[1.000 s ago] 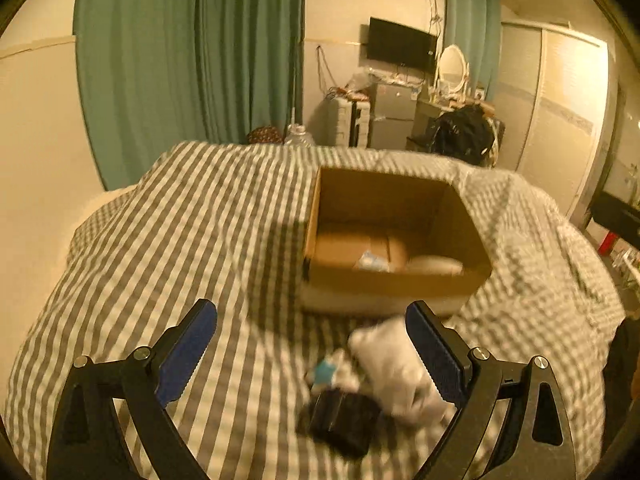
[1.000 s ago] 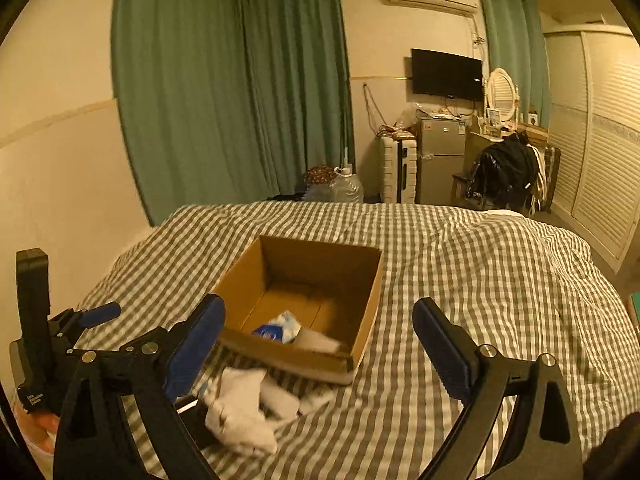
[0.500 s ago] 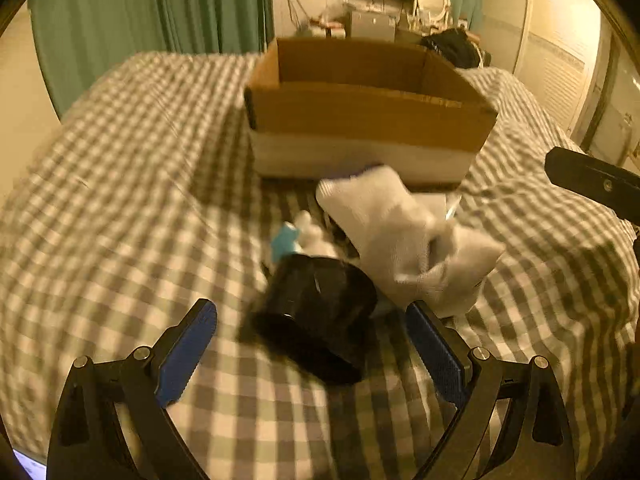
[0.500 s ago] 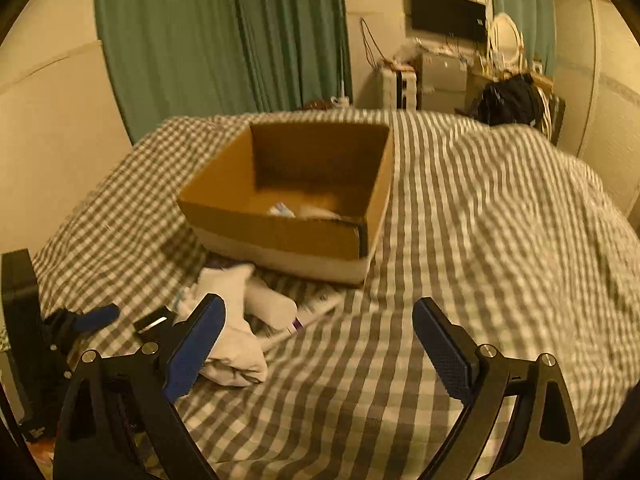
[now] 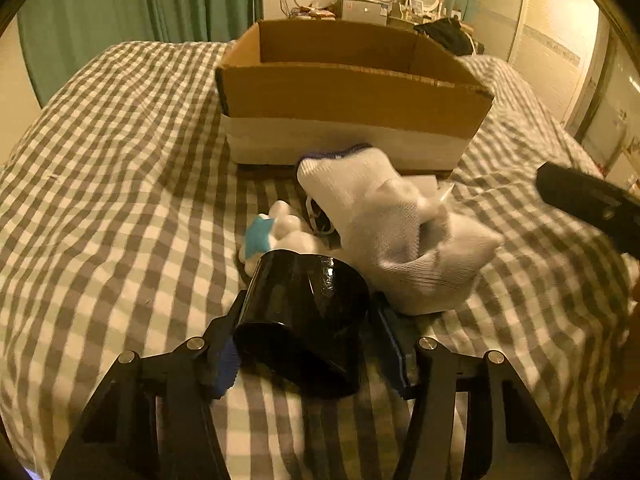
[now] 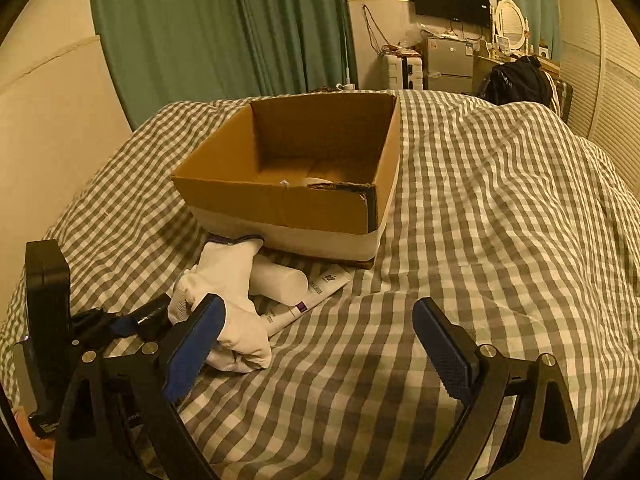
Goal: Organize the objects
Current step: 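Grasp the black cup with the left tool while the right tool grasps the white glove, then lower the cup and glove into the box and open both tools, then grasp the white figurine with the left tool while the right tool grasps the toothpaste tube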
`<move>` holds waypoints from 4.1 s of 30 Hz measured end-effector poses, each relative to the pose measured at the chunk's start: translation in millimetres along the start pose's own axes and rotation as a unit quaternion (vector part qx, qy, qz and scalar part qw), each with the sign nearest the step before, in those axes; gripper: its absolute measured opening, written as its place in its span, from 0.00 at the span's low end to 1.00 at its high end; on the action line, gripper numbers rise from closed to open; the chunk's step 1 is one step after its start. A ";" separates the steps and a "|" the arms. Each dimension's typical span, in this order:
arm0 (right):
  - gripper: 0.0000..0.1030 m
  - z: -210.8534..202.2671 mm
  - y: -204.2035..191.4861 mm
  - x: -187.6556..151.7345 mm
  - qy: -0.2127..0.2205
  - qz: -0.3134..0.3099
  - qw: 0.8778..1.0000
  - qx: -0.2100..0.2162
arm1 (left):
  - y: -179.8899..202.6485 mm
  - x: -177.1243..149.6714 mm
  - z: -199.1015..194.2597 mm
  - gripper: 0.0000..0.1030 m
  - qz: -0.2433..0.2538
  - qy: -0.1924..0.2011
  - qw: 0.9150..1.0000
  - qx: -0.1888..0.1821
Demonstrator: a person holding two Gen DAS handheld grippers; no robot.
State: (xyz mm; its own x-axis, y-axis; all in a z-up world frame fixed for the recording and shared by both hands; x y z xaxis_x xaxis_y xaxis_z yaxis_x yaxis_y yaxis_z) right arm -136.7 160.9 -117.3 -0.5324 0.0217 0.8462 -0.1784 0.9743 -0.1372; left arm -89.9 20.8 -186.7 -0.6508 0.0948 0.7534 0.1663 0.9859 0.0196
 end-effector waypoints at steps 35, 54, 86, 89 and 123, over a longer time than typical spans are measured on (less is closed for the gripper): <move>0.45 9.7 -77.7 -34.2 -0.034 -0.126 0.990 0.044 | -41.5 31.9 -55.1 0.57 -0.031 0.055 0.997 0.031; 0.43 -54.1 -63.9 106.5 0.107 -0.100 0.988 0.047 | -0.4 187.0 -96.1 0.57 -0.002 0.194 0.981 -0.029; 0.55 142.0 9.8 131.2 0.035 -0.020 0.998 0.045 | 1.5 202.4 115.2 0.59 0.026 0.103 0.994 -0.021; 0.71 124.9 11.0 135.1 0.054 -0.008 0.998 0.032 | 2.3 204.6 104.4 0.83 0.027 0.116 0.993 -0.014; 0.88 -13.8 -24.7 84.2 0.080 -0.042 0.996 0.003 | -40.7 97.9 2.0 1.00 -0.029 0.098 0.994 0.041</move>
State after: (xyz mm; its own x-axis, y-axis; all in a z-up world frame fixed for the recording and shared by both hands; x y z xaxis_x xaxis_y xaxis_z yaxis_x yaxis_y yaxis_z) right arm -165.7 141.8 -35.6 -0.3767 -0.0243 0.9260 -0.2229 0.9727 -0.0652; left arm -161.9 -9.8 -115.0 -0.4987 0.0156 0.8666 0.0667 0.9976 0.0205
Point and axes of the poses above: each gripper's, at about its wrist camera, not at the fingertips, and z roughly the way its jaws point, y to its right, x to its top, the point moved 10 cm from there along z, roughly the way its jaws point, and after that the axes turned 14 degrees about y, right-handed, at the moved point
